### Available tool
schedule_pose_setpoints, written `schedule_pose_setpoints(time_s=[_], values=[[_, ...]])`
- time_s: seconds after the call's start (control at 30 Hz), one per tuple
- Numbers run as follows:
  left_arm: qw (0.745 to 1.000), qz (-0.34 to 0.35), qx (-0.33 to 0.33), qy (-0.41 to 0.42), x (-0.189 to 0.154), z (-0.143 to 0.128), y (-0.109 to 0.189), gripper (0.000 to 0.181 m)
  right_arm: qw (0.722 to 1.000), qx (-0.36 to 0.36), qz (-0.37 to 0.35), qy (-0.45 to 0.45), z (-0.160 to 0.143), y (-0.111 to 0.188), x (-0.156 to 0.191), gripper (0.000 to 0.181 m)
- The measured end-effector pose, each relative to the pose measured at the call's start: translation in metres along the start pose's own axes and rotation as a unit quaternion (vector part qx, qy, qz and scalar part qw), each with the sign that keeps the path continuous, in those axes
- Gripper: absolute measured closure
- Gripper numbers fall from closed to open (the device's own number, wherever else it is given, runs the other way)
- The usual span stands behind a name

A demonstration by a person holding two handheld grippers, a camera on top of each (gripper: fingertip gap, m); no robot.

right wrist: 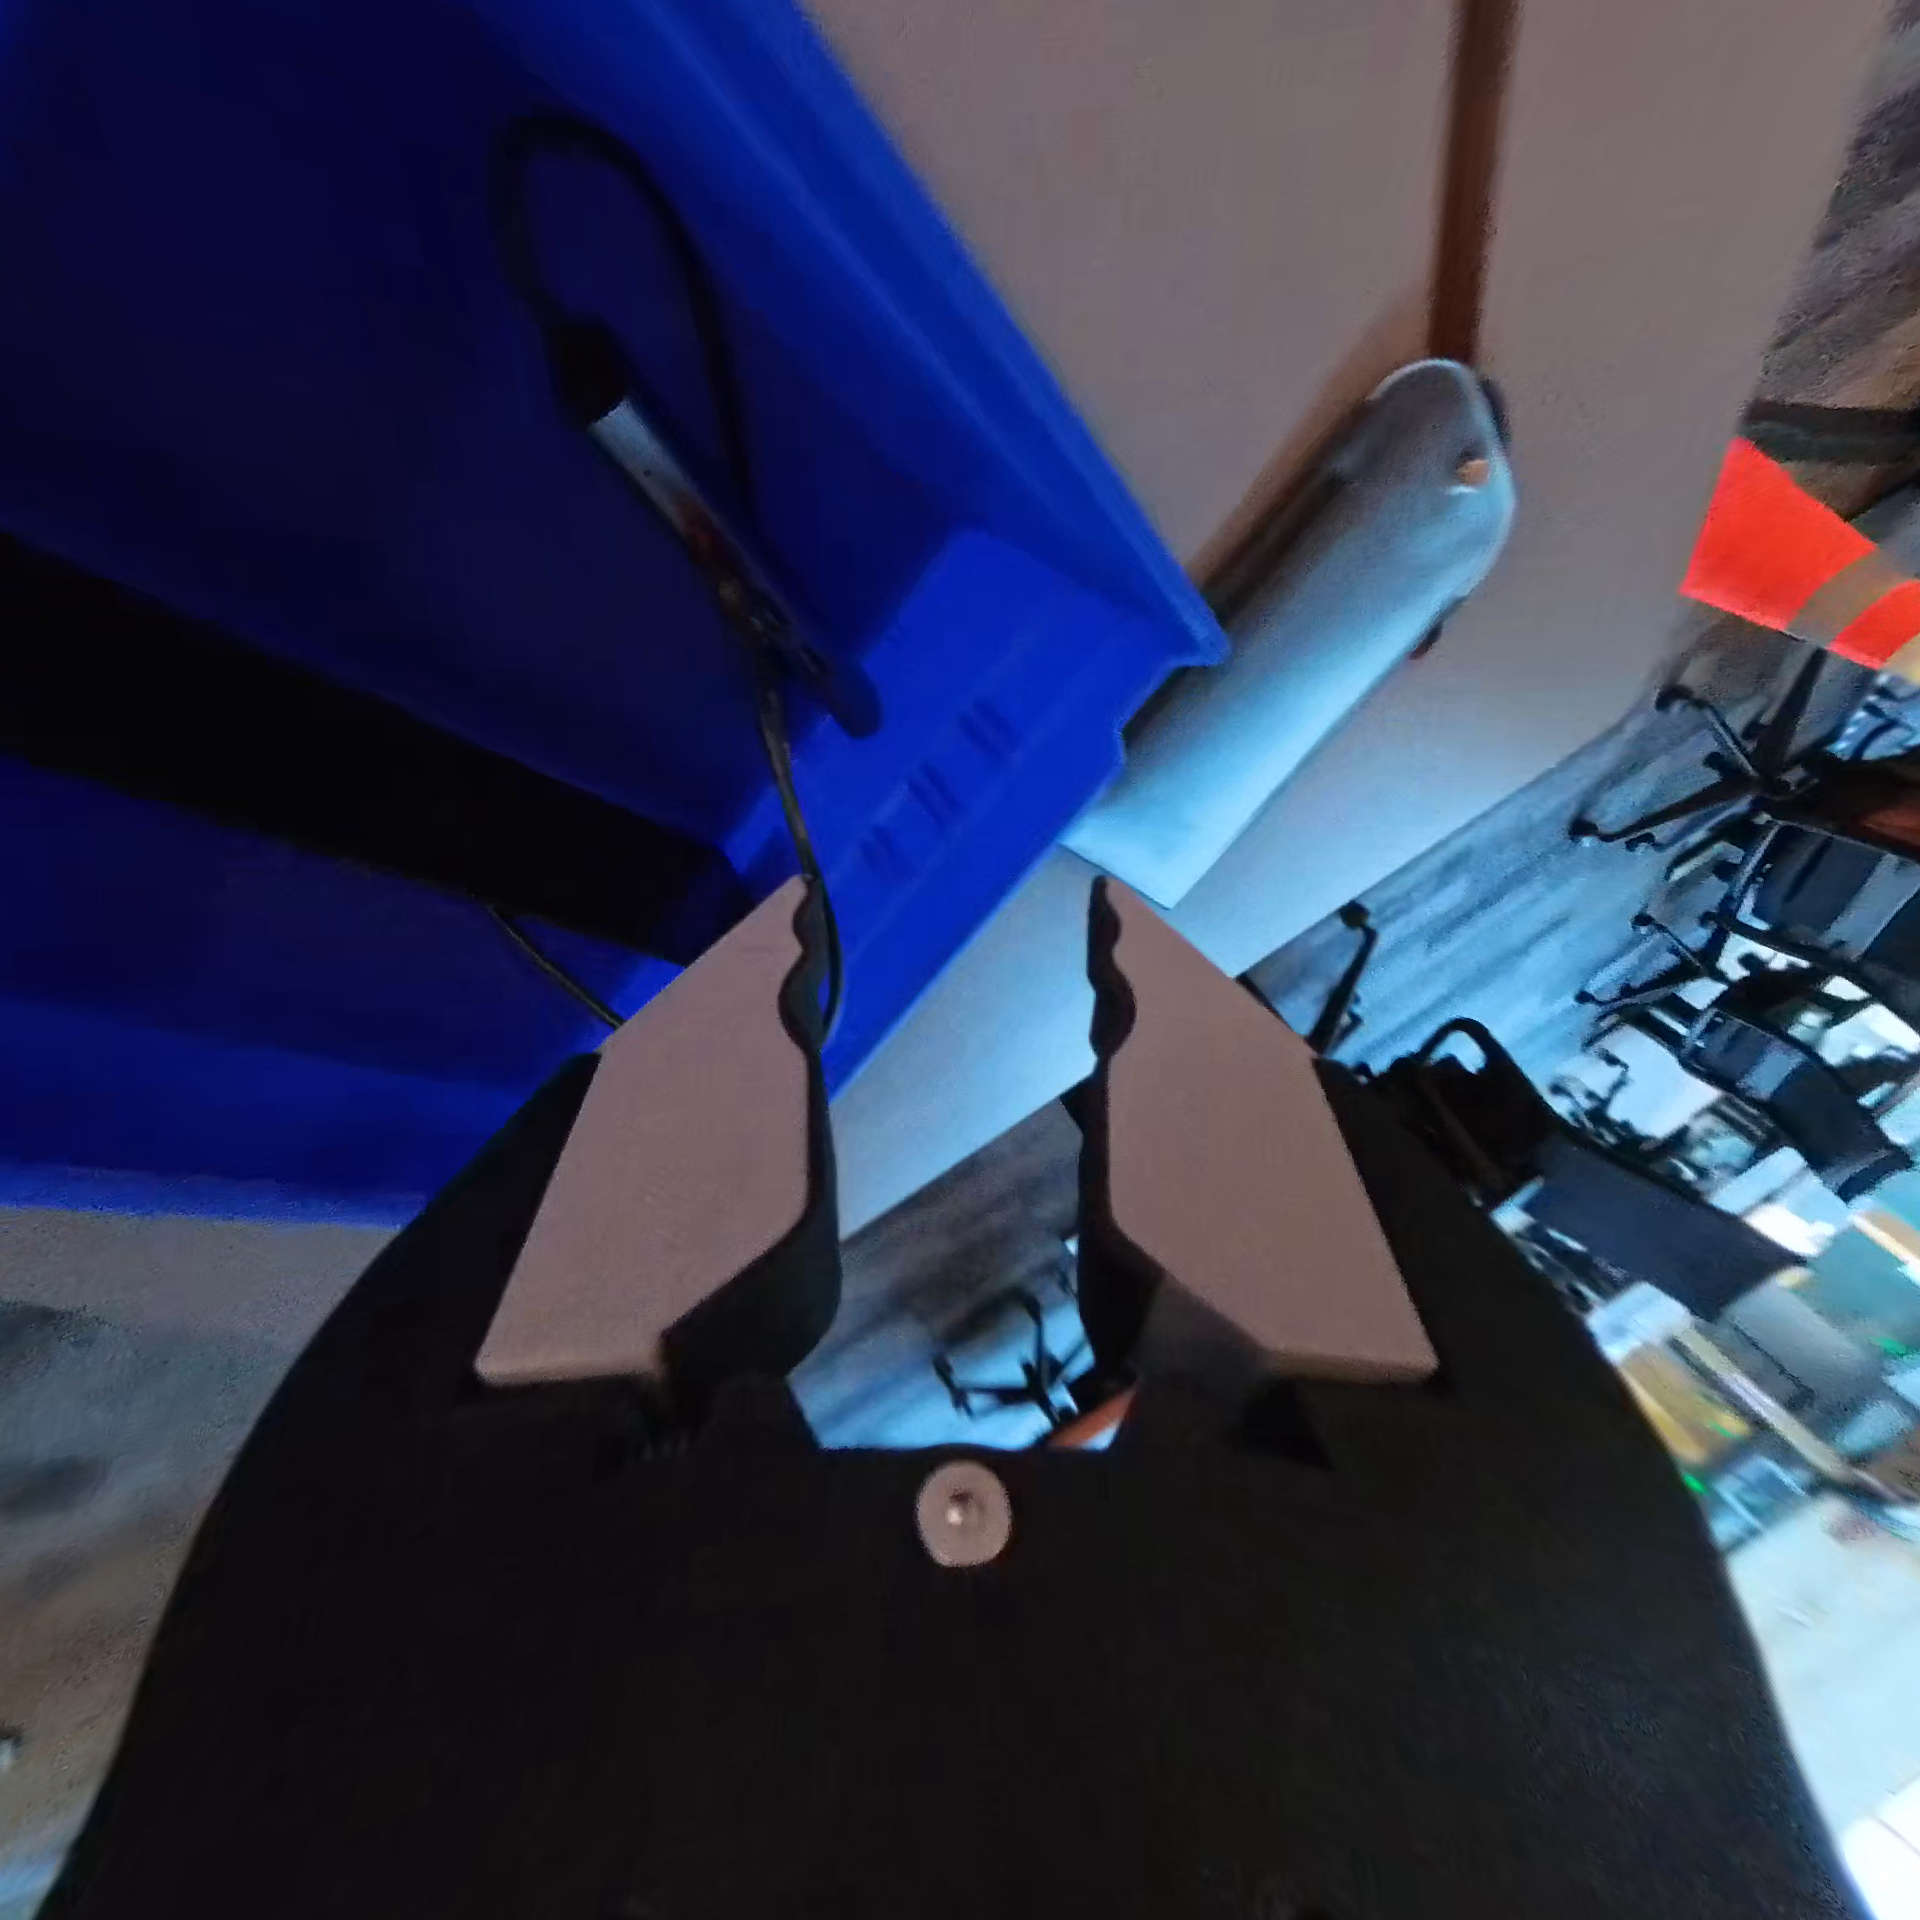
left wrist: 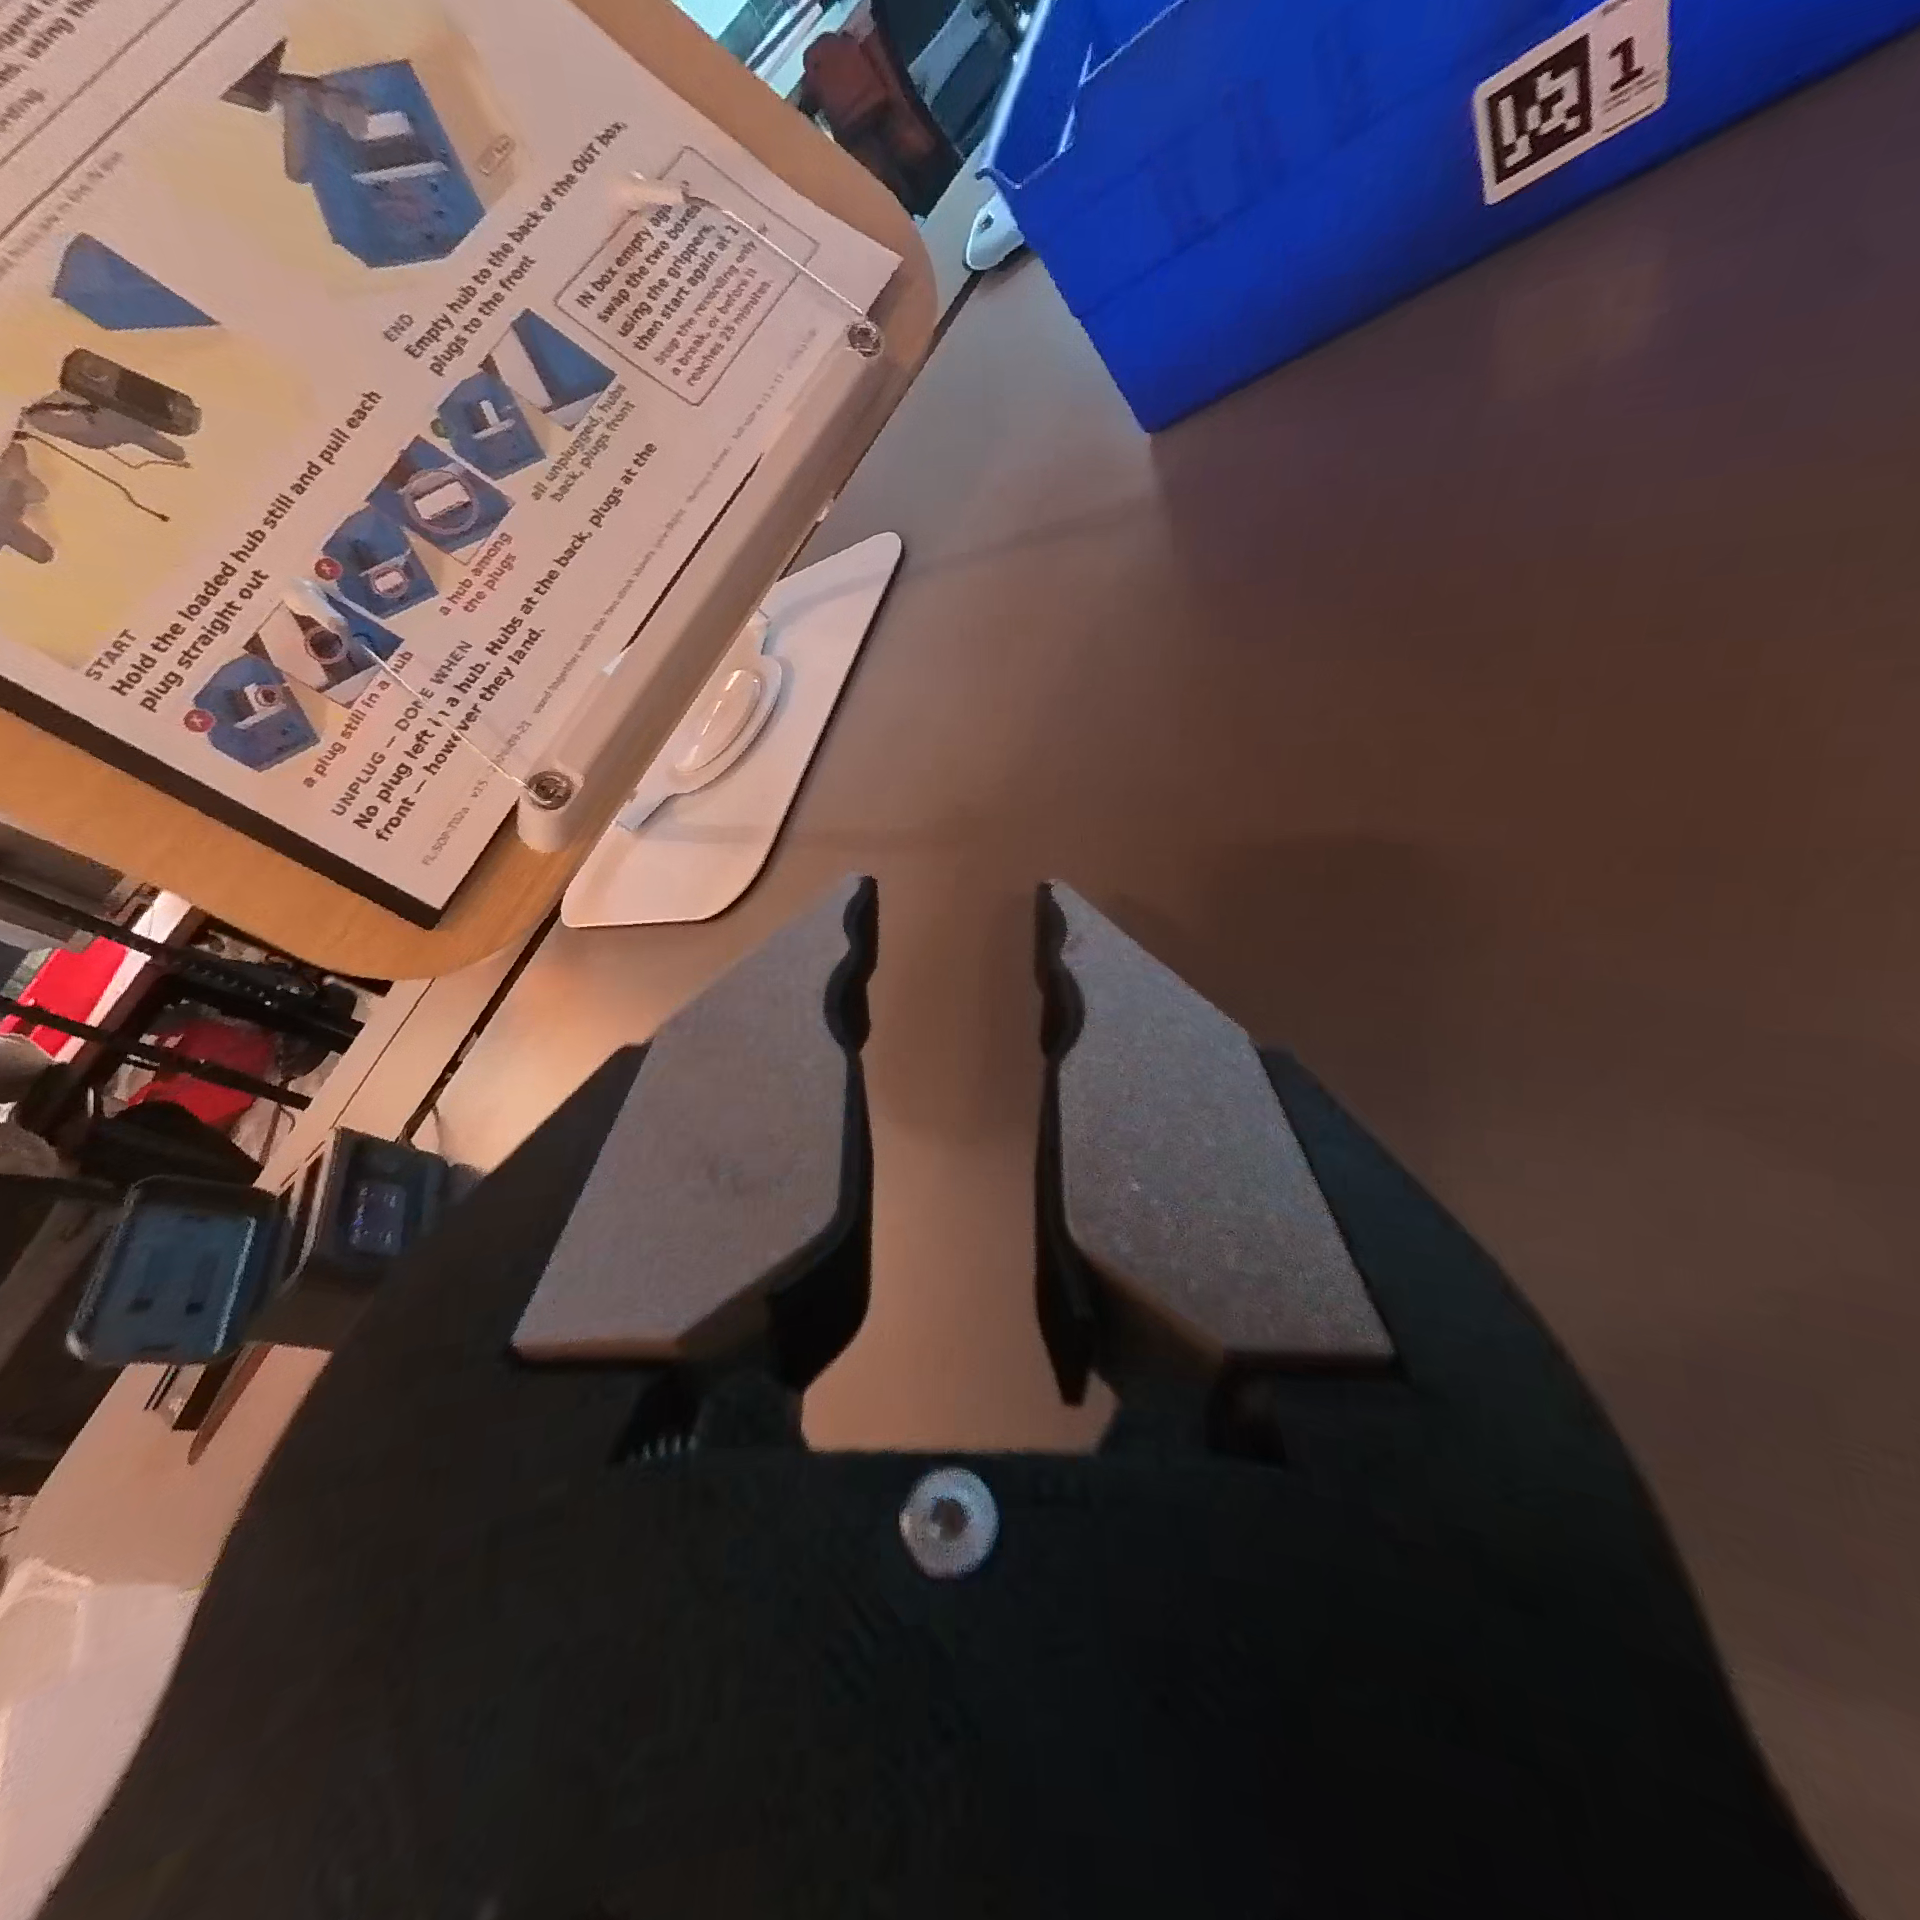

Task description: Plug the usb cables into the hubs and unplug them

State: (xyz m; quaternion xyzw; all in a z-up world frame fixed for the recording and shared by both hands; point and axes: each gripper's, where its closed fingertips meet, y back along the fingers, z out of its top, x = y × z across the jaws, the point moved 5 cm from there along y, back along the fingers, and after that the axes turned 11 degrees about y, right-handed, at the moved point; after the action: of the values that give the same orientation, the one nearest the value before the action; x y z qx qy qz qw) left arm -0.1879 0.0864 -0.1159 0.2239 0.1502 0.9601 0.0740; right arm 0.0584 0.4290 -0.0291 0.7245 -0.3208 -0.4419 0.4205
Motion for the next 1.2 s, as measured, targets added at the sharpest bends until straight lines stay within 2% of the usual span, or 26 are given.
schedule_pose_setpoints(time_s=[0.1,0.23,0.43,0.63,0.7,0.77,0.8,0.9,1.0,1.07,1.2], values=[[1.0,0.002,-0.001,0.005,0.001,0.0,0.001,0.154,0.997,-0.049,0.005,-0.062,-0.025,0.019,0.0,0.138],[1.0,-0.001,0.005,0.004,0.0,-0.001,-0.001,0.153,0.983,-0.077,0.039,-0.164,-0.059,0.008,0.014,0.139],[1.0,-0.001,0.014,-0.003,-0.002,-0.004,-0.003,0.154,0.941,-0.222,0.125,-0.222,-0.057,0.002,0.055,0.133],[1.0,-0.006,0.016,-0.006,-0.005,-0.004,-0.004,0.154,0.933,-0.241,0.175,-0.204,-0.056,-0.011,0.099,0.132],[1.0,-0.006,0.019,-0.01,-0.006,-0.005,-0.005,0.154,0.933,-0.24,0.178,-0.201,-0.05,-0.017,0.104,0.144],[1.0,-0.003,0.024,-0.009,-0.005,-0.008,-0.006,0.155,0.942,-0.215,0.176,-0.191,-0.049,-0.022,0.106,0.178],[1.0,-0.003,0.026,-0.005,-0.004,-0.009,-0.006,0.155,0.946,-0.2,0.173,-0.185,-0.049,-0.023,0.105,0.18],[1.0,-0.001,0.026,0.007,-0.001,-0.01,-0.005,0.155,0.974,-0.125,0.106,-0.156,-0.056,-0.013,0.088,0.181],[1.0,0.001,0.026,0.009,0.001,-0.01,-0.006,0.155,0.994,-0.035,-0.069,-0.081,-0.057,0.011,0.049,0.181],[1.0,0.003,0.028,0.005,0.001,-0.011,-0.006,0.155,0.982,-0.042,-0.183,-0.026,-0.034,0.028,0.027,0.181],[0.999,0.007,0.032,0.001,0.001,-0.012,-0.006,0.155,0.944,-0.131,-0.302,0.003,0.021,0.037,0.006,0.181]])
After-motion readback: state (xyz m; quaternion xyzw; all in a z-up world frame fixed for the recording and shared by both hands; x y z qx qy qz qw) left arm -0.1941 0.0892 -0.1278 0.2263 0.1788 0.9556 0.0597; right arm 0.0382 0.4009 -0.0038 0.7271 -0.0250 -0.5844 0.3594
